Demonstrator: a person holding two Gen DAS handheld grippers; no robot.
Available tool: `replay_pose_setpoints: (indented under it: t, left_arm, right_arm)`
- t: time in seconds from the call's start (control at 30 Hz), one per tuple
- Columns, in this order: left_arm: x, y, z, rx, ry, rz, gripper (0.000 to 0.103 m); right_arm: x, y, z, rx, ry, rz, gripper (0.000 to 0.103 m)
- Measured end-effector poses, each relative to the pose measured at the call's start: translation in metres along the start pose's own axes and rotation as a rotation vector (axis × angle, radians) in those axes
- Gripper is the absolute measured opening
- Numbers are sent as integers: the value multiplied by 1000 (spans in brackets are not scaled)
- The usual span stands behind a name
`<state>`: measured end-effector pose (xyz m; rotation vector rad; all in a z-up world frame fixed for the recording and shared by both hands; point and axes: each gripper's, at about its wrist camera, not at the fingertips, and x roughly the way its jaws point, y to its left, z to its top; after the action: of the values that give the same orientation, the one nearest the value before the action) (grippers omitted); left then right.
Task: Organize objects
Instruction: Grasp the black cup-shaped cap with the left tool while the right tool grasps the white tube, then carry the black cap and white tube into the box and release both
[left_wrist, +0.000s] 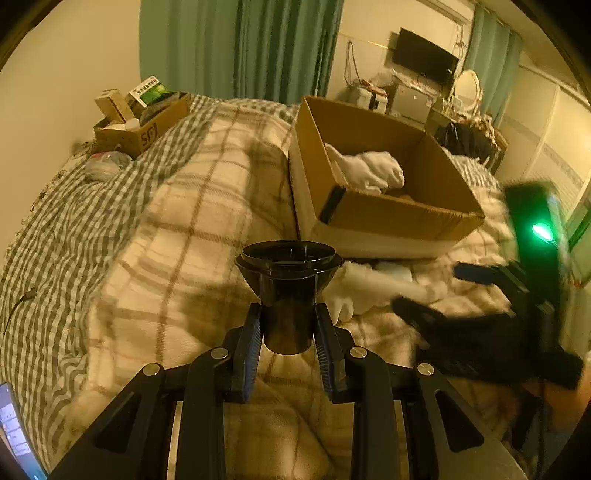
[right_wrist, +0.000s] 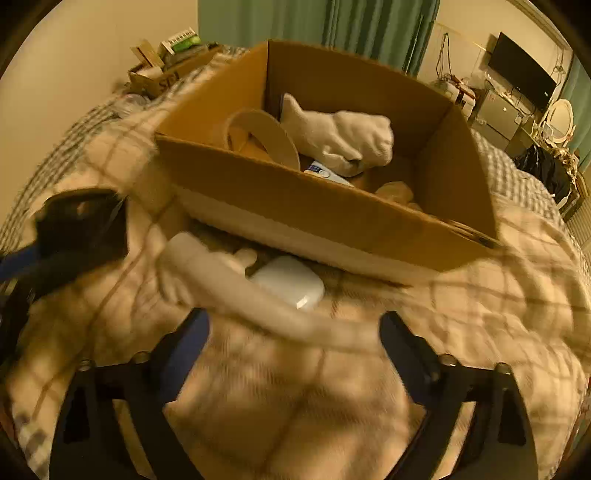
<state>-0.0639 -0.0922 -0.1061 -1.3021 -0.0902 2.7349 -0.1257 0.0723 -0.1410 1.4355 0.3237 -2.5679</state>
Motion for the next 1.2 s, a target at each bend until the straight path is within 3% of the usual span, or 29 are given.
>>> replay_pose_setpoints:
  t: [0.07,0.13,0.27,0.37,0.53,0.87,1.2]
  left_arm:
    - [4,-2,-2,10,10,-4,27]
    - [8,-2,-3,14,22,-12,27]
    - [16,-3,-4,17,40,-24,27]
    - [13,-6,-5,29,31,-23,27]
    - [3,-12,-6,50,5,4,27]
    - [-38,-35,4,81,-70,4,27]
    - [-72,-66,55,145,-171,-4,27]
  right_arm:
    - [17,3,3,3,31,9,73]
    - [27,6,1,-7,61,13,49]
    - [24,2,-2,14,57,33,33]
    - [14,-1,-4,26,35,44,16]
    - [-14,2,-6,18,-33,26,10]
    - [-91,-12,-8,79,-161,109,9]
    - [-162,-43,19,96,-276,92,9]
